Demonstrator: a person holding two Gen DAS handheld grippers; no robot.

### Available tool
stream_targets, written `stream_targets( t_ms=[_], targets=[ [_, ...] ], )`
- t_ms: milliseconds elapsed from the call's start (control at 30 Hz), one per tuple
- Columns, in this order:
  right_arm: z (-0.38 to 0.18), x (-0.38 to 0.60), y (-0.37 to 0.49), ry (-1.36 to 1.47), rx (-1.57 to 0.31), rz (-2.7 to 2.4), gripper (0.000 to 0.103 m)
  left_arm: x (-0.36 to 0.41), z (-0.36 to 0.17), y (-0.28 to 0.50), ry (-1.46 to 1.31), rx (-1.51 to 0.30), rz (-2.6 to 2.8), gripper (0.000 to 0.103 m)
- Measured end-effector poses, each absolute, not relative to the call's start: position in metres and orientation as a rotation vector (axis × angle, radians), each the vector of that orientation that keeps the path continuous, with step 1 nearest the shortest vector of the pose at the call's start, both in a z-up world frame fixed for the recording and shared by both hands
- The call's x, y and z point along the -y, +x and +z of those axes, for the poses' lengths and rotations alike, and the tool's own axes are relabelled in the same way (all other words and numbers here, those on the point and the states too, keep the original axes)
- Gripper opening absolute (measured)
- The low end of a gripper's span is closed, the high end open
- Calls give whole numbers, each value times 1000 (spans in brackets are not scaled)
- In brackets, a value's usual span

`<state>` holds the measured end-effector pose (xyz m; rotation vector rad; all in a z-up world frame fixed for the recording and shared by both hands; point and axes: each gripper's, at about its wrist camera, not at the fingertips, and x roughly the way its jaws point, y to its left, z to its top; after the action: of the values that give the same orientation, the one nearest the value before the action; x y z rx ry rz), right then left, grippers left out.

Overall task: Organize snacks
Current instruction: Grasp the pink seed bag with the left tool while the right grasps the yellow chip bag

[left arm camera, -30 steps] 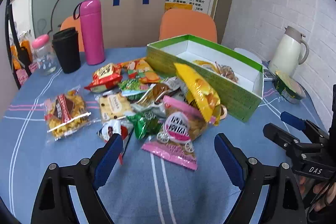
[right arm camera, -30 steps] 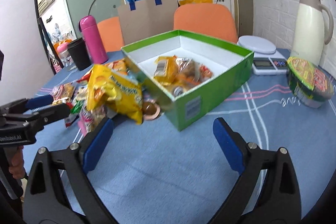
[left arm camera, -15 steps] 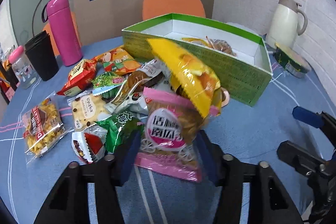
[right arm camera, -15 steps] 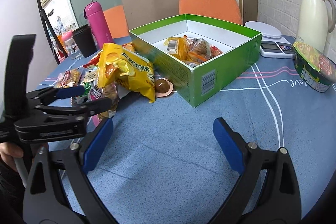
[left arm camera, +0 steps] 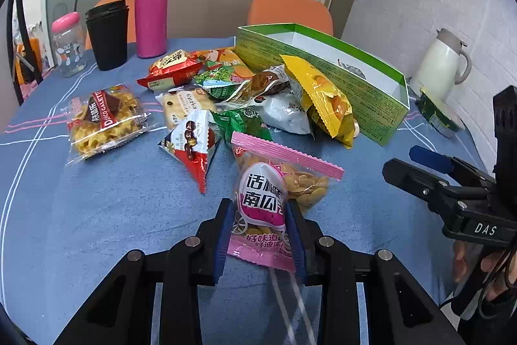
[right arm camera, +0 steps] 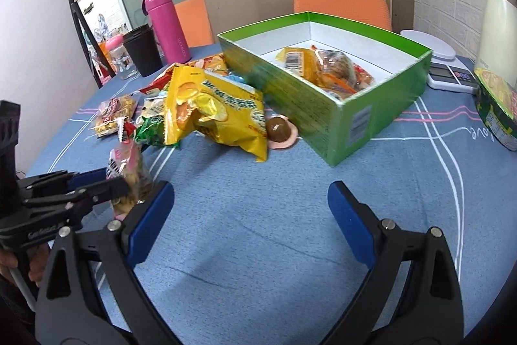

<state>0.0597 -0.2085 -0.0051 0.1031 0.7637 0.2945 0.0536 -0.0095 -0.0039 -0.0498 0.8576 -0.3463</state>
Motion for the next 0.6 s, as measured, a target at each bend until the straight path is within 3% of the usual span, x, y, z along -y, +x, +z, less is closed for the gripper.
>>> stream_targets(
  t_ms=[400, 533, 600],
  targets=[
    [-12, 147, 113, -164, -778, 266, 95, -19, -6, 46, -116, -843, -334, 33],
    [-13, 146, 127, -179, -779, 232, 84, -23, -8, 47, -129, -843, -335, 35],
    [-16, 147, 130, -171, -792, 236, 59, -24, -9, 48, -129, -842, -337, 36]
  ],
)
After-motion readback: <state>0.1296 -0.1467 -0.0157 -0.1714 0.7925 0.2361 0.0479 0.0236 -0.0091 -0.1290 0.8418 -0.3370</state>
